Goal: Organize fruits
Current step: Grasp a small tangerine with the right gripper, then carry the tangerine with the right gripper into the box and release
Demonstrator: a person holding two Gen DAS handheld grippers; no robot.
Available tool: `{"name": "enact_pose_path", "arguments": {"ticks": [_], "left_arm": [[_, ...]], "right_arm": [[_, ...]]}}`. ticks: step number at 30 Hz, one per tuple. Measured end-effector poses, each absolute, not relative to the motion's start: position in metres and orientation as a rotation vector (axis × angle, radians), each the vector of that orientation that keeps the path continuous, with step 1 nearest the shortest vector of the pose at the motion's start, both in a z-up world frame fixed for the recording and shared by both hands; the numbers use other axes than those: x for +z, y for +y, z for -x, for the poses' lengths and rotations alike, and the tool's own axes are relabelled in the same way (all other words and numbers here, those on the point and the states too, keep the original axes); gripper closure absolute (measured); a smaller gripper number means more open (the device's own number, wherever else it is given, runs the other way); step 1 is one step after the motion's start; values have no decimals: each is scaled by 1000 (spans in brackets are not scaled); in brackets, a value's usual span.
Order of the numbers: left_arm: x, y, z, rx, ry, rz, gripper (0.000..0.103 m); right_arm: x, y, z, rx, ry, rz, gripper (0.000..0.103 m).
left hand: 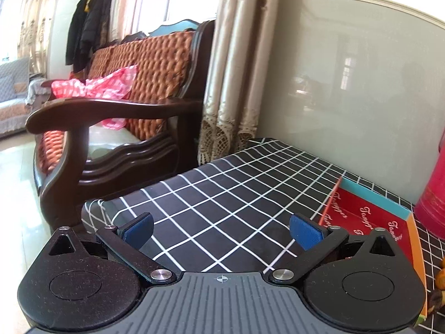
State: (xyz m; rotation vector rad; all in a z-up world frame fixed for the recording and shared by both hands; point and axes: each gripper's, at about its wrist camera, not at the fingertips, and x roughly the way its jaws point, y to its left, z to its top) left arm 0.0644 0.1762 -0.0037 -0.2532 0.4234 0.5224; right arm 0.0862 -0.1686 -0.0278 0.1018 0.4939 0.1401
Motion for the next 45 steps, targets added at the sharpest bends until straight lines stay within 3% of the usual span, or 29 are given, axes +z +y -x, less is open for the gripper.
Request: {"name": "enact_pose_path", "arguments": {"ticks": [5, 16, 19, 22, 24, 30, 32, 34, 45], "left_arm": [[-6, 180, -60, 545, 410, 242, 0], [-9, 201, -50, 591, 412, 248, 0], [-9, 204, -50, 600, 415, 243, 0], [-9, 207, -49, 603, 415, 249, 0], [-9, 206, -50, 598, 416, 256, 0], [-5, 180, -56, 539, 404, 207, 0], [-3, 167, -58, 503, 391, 181, 0], [0, 151, -60, 465, 378, 149, 0], [9, 49, -64, 187, 299, 6, 0]], "right_arm": [[-12, -135, -84, 332, 407, -96, 79], [-20, -72, -104, 483, 442, -5, 79], [-22, -68, -101, 495, 453, 4, 75], [-20, -70, -97, 497, 436, -3, 62], [-16, -74, -93, 483, 409, -17, 43], [-4, -105, -81, 353, 330, -47, 23], [-3, -120, -79, 281, 324, -63, 22], [-2, -135, -77, 189, 319, -86, 8], [-3, -223, -58, -244, 353, -132, 6]]}}
